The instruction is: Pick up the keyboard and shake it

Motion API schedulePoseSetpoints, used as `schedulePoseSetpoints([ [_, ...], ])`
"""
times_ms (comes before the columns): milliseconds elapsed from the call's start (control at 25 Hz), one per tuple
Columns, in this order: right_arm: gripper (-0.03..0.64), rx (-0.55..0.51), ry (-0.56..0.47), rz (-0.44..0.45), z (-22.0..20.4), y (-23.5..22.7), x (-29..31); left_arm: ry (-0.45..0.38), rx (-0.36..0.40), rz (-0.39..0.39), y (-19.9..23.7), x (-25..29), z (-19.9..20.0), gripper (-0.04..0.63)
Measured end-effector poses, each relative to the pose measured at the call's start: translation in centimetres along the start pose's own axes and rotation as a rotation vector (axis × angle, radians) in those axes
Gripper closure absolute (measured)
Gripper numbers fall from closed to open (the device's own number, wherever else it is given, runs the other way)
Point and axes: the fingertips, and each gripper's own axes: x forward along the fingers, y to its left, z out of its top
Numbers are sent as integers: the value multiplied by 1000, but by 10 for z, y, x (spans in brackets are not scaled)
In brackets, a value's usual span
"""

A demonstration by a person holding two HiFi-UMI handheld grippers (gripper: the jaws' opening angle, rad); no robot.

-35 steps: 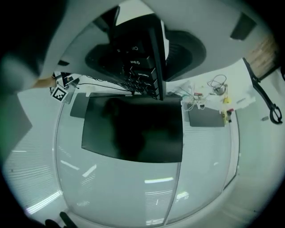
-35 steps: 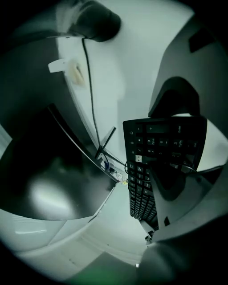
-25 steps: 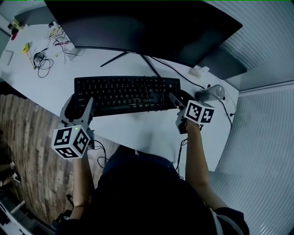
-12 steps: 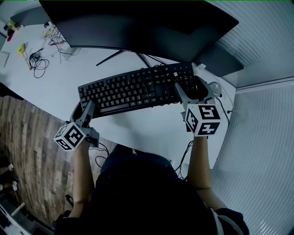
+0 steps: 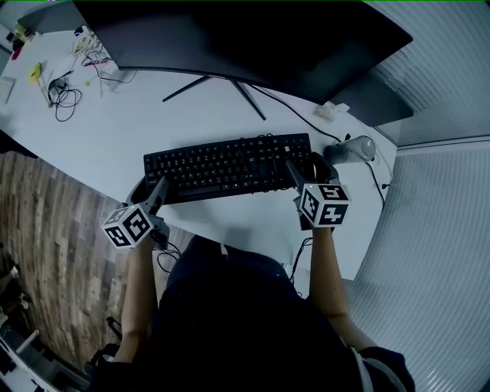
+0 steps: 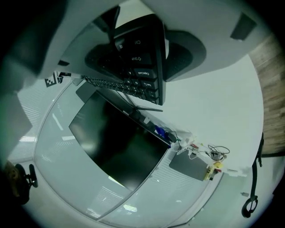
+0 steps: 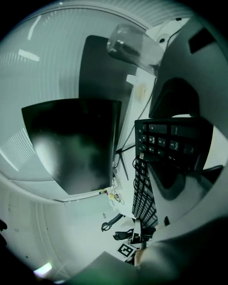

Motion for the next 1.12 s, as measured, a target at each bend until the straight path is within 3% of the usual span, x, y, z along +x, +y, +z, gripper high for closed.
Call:
schedulePoseSetpoints([
  [200, 287, 96, 109, 21, -60, -3, 19, 86, 23, 34, 15, 7, -29, 319],
  [400, 287, 126, 186, 33, -92, 0, 35, 144, 44, 70, 30, 12, -44, 319],
  [680, 288, 121, 241, 35, -108, 0, 45, 207, 98, 83, 37, 19, -52, 318],
  [920, 288, 98, 258, 38, -110, 0, 45, 263, 97, 102, 40, 18, -62, 314],
  [1120, 288, 49, 234, 9, -96, 3, 38, 318, 210, 179, 43, 11, -57, 295],
])
